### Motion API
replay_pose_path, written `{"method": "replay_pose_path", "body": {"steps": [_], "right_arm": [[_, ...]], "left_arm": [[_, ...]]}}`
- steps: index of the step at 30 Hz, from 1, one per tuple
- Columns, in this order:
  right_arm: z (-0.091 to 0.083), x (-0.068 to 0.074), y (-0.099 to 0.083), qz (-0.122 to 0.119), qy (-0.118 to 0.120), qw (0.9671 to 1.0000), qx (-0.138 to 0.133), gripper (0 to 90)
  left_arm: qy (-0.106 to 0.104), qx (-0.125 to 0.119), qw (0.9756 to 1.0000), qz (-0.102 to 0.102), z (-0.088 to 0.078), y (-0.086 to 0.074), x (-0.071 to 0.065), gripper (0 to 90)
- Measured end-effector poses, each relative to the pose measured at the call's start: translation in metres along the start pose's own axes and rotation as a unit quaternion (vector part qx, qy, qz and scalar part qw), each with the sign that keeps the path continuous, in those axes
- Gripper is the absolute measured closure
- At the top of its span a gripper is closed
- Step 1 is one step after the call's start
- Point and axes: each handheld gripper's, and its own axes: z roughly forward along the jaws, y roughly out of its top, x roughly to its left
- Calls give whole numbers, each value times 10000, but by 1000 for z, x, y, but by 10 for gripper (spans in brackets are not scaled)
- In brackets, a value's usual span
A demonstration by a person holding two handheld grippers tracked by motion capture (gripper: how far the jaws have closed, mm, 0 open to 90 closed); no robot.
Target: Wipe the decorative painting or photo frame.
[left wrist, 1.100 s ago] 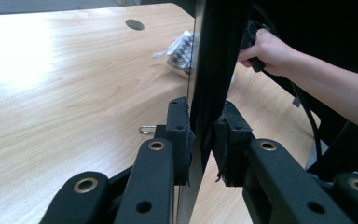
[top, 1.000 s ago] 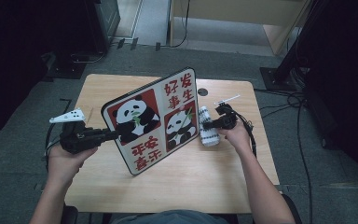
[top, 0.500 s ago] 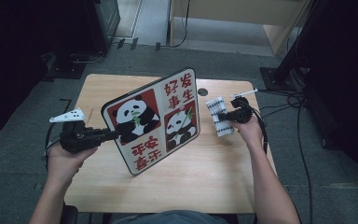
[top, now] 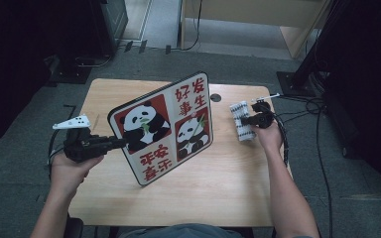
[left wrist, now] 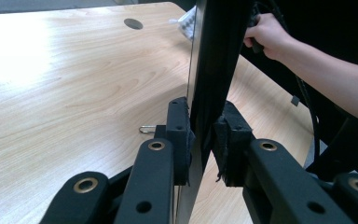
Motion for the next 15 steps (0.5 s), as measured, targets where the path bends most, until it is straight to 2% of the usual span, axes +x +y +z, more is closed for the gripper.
{"method": "replay_pose_path", "body": {"steps": [6, 10, 13, 15], "right_arm": [[19, -4, -4, 27, -169, 9997, 150, 784], [25, -7, -4, 129, -93, 9998, 114, 754], [25, -8, -4, 54, -197, 9998, 90, 655], [22, -7, -3, 116, -258, 9996, 10, 576]], "left_arm": [[-9, 10, 10000, 1, 0, 0, 1, 779], [-16, 3, 10000, -5, 0, 0, 1, 779], [-20, 0, 10000, -12, 0, 0, 1, 778], [-54, -8, 10000, -55, 0, 0, 2, 776]]}}
